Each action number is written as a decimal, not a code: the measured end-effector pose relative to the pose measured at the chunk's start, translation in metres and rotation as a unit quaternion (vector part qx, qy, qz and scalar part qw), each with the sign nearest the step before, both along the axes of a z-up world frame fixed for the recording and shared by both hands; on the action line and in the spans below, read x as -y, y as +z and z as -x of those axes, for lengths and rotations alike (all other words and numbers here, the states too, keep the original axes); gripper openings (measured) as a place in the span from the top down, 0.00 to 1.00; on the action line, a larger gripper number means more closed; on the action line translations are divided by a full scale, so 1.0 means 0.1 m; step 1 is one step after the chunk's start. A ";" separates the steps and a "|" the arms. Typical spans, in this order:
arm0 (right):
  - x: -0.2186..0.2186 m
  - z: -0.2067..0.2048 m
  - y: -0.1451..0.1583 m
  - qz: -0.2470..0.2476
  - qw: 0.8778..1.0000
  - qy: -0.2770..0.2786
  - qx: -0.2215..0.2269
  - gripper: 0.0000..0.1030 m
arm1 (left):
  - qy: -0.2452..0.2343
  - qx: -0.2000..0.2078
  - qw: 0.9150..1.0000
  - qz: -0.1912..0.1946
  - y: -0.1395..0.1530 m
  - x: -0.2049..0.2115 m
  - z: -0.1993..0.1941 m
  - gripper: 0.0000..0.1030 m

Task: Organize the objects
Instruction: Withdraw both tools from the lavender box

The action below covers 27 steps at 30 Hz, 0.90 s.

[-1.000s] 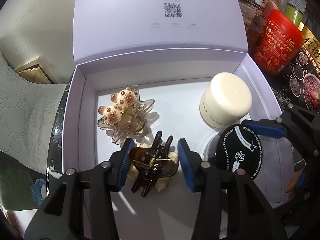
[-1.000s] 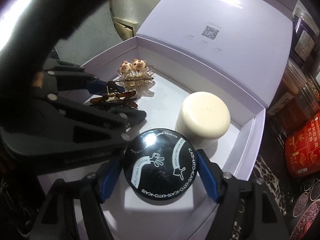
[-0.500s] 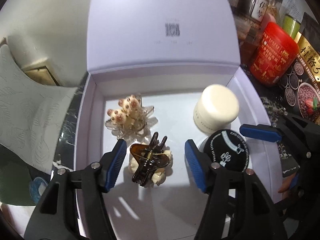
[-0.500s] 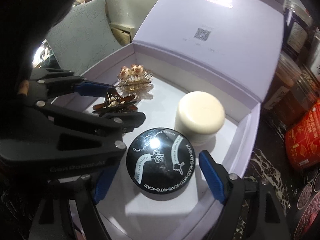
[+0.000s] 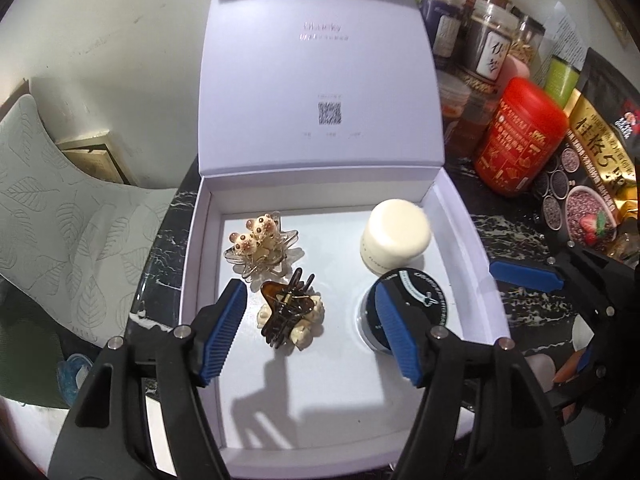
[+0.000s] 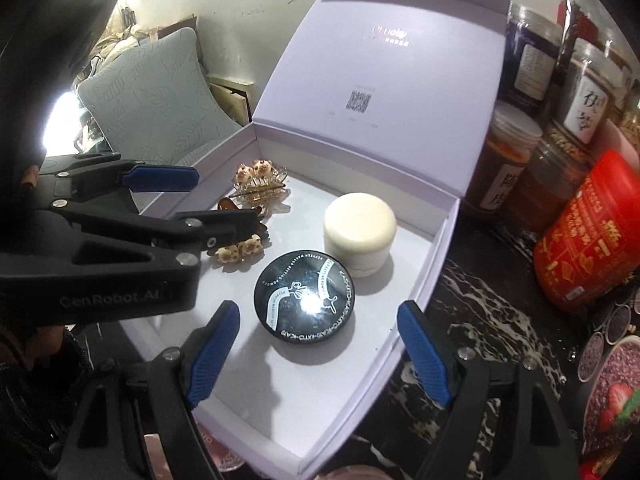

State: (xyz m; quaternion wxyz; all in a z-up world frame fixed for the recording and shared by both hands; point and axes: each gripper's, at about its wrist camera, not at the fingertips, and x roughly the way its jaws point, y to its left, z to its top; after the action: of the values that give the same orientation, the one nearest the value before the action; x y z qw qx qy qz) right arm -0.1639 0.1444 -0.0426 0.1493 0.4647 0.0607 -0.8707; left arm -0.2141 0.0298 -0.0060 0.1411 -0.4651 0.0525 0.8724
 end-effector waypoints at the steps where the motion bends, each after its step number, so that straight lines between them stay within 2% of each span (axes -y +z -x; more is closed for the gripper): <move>1: 0.00 -0.03 0.04 0.000 1.000 -0.001 -0.004 0.21 | 0.000 -0.003 1.000 -0.001 0.03 0.01 -0.02 0.36; 2: 0.03 0.11 0.13 -0.001 1.000 -0.001 -0.006 0.21 | -0.001 -0.006 1.000 -0.002 0.07 0.01 -0.05 0.35; 10: -0.12 -0.16 0.50 -0.005 0.999 -0.006 -0.033 0.21 | 0.000 -0.032 0.999 -0.007 0.34 0.06 -0.30 0.27; 15: -0.13 -0.28 0.63 -0.010 0.999 -0.009 -0.047 0.21 | 0.001 -0.044 0.999 -0.008 0.49 0.08 -0.46 0.25; 23: -0.16 -0.52 0.88 -0.013 0.997 -0.010 -0.073 0.19 | 0.005 -0.073 0.997 -0.006 0.77 0.12 -0.75 0.13; 27: -0.18 -0.62 0.96 -0.008 0.997 -0.012 -0.080 0.18 | 0.009 -0.081 0.997 0.000 0.85 0.13 -0.87 0.11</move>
State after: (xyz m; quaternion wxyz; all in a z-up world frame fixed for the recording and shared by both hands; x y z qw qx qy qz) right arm -0.1019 0.1629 0.0538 0.1301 0.3953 0.0738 -0.9063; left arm -0.1266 0.0173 0.0790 0.1287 -0.3936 0.0599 0.9082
